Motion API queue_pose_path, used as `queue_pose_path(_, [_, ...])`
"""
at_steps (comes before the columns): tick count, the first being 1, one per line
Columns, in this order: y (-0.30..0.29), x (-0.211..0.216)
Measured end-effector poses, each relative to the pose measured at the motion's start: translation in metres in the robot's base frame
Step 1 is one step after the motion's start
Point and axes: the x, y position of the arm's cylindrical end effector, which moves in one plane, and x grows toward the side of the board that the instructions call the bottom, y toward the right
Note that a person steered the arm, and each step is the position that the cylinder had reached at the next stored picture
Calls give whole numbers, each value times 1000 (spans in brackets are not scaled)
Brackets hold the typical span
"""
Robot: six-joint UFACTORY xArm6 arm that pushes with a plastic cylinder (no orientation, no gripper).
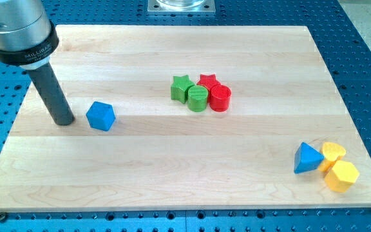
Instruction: Push the cube into the triangle
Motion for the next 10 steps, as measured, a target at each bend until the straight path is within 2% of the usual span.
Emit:
queue_pose_path(3, [-3, -11])
queue_pose_path(6, [-52, -24])
queue_pose_path(7, [29, -35])
queue_pose_path(9, [63, 45])
queue_pose_path(10, [35, 41])
